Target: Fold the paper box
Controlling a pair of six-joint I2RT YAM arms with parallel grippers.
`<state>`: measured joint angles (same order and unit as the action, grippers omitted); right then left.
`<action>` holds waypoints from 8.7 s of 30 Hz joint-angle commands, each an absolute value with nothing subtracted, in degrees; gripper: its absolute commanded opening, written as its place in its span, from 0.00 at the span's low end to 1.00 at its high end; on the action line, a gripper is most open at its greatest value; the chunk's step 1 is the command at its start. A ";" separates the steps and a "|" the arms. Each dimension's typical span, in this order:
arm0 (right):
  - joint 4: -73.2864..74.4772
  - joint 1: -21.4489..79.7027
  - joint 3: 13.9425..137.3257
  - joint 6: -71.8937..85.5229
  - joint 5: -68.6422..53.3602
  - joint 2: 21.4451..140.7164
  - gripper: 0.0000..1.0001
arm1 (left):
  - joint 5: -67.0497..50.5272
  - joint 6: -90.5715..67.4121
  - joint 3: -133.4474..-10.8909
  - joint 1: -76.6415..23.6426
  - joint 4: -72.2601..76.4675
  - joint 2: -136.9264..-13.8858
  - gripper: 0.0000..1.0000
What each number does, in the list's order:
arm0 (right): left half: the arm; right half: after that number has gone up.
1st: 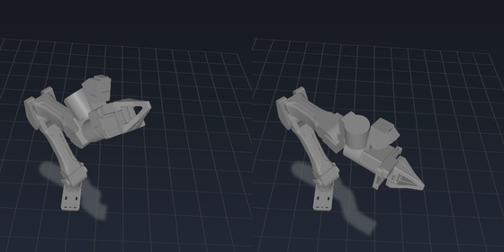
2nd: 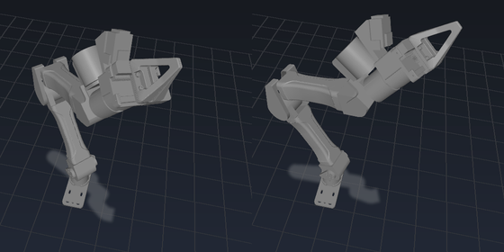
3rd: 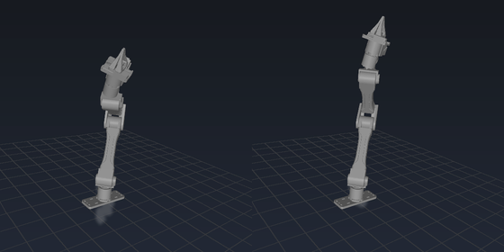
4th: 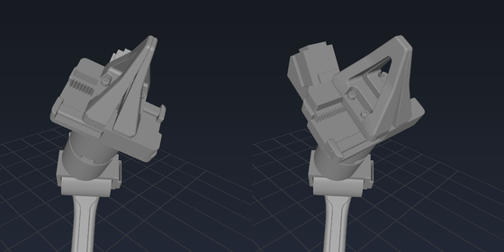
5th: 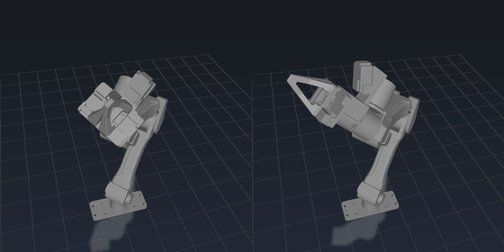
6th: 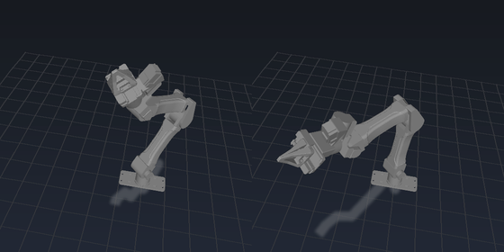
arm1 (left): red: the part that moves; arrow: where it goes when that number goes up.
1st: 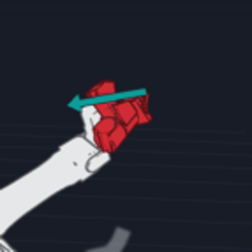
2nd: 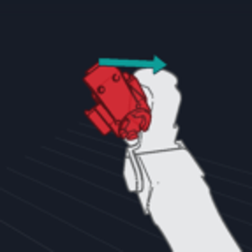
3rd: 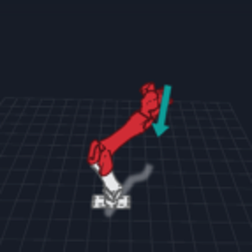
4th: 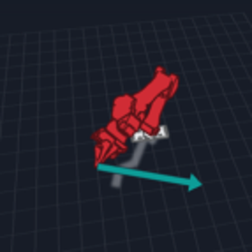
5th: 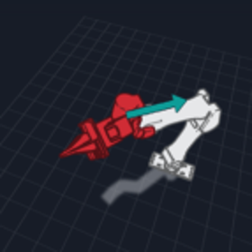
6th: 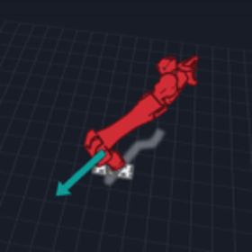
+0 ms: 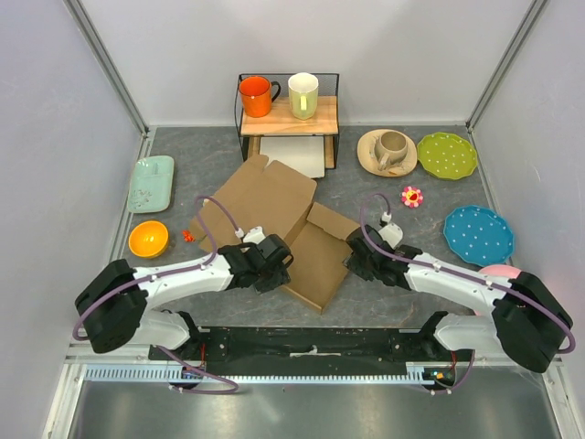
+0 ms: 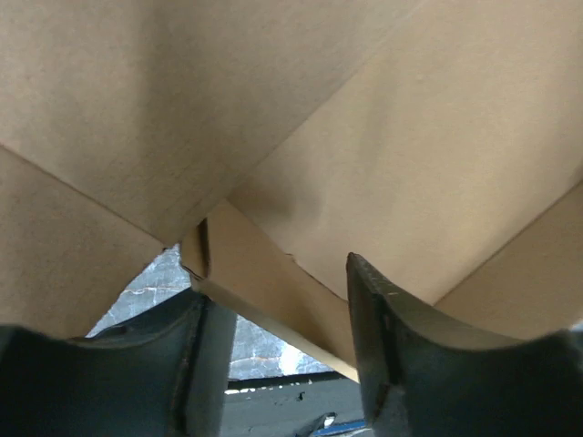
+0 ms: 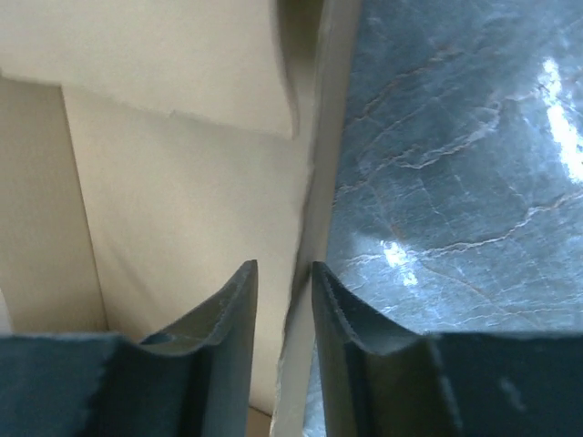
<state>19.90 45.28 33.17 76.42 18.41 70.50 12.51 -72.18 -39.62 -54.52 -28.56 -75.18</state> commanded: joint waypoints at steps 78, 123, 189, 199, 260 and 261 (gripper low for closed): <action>32.35 46.93 47.28 33.93 36.28 91.66 0.00 | 28.55 -57.92 -43.68 -54.84 -25.31 -82.97 0.36; 34.46 46.67 43.60 38.49 29.00 88.77 0.00 | 34.28 -54.93 -45.44 -49.75 -19.51 -86.49 0.31; 32.52 44.38 42.63 39.29 27.33 86.92 0.00 | 28.13 -52.82 -44.91 -49.75 -19.07 -87.72 0.02; 31.11 43.16 46.66 36.75 28.30 83.68 0.51 | 28.74 -52.56 -44.74 -49.83 -19.07 -87.19 0.02; 37.52 33.57 65.92 31.47 29.71 84.73 0.85 | 29.88 -39.91 -51.94 -45.00 -19.95 -83.51 0.54; 37.88 33.57 65.74 31.55 29.01 84.03 0.86 | 29.97 -39.47 -52.20 -44.91 -20.39 -82.89 0.59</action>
<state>35.03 33.67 64.05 31.66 30.50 87.66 27.00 -44.21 -49.23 -45.54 -20.23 -86.65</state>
